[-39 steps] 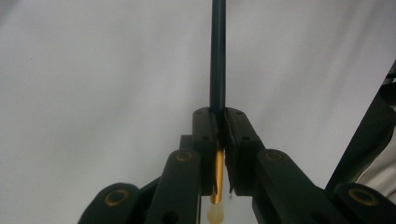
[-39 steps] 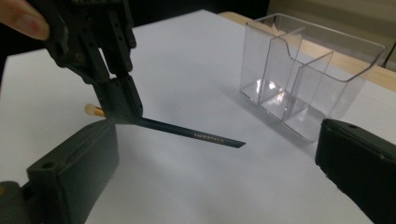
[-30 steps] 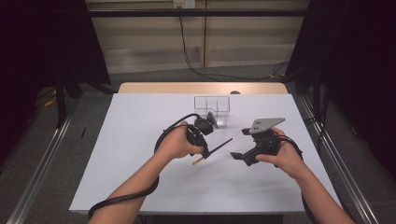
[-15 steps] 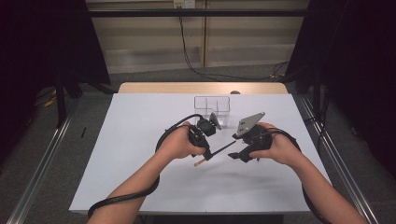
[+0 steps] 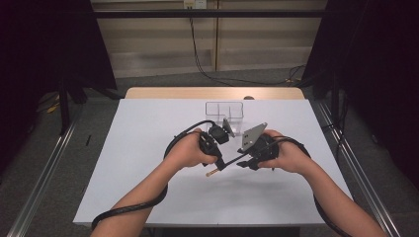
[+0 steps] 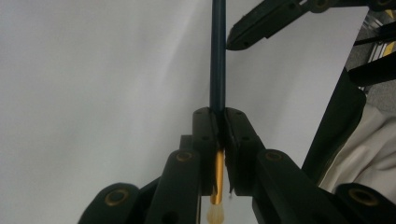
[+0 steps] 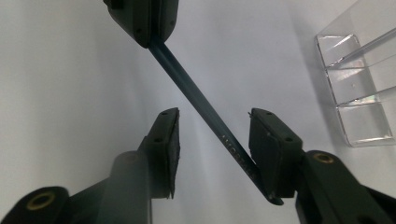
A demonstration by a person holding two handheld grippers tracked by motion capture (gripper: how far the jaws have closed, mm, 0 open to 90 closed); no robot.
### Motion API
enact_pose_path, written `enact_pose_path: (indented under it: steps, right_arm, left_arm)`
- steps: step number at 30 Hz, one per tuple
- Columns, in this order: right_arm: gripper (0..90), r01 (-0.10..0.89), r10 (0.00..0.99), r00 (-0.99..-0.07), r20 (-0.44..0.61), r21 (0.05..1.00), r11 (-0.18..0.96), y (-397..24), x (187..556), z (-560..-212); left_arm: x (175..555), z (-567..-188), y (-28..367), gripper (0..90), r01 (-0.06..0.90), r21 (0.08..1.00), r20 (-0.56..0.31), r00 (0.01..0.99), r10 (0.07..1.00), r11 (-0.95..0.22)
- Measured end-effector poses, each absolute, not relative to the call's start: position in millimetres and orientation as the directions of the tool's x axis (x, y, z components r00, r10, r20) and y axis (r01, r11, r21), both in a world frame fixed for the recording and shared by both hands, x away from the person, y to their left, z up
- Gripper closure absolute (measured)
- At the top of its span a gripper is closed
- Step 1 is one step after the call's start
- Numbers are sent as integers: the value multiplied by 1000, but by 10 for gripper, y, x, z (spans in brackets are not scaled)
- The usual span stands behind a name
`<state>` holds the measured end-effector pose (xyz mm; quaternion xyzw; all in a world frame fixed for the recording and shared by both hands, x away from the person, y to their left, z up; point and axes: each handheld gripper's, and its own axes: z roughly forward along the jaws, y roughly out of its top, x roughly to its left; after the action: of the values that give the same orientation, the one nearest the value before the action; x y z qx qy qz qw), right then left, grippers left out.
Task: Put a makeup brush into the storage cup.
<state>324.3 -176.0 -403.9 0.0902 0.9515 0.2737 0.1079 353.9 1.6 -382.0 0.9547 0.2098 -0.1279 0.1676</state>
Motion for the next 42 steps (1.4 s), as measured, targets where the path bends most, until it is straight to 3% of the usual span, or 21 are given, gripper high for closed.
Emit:
enact_pose_path:
  steps: [7,31,36,42]
  right_arm:
    - [694,89,206,-965,-164,531,842,-1788,3244,-4037]
    - [823,11,102,-983,-155,499,867,-1839,3165,-4105]
    - [853,3,90,-985,-149,502,865,-1835,3148,-4115]
    - [857,18,110,-983,-147,516,857,-1876,3162,-4126]
  left_arm:
    - [3553,-3828,11,837,439,266,-340,876,343,-858]
    - [3614,-3802,45,828,431,316,-391,871,298,-845]
    - [3658,-3792,94,795,448,346,-388,869,309,-825]
    - [3687,-3776,143,679,446,405,-383,875,295,-798]
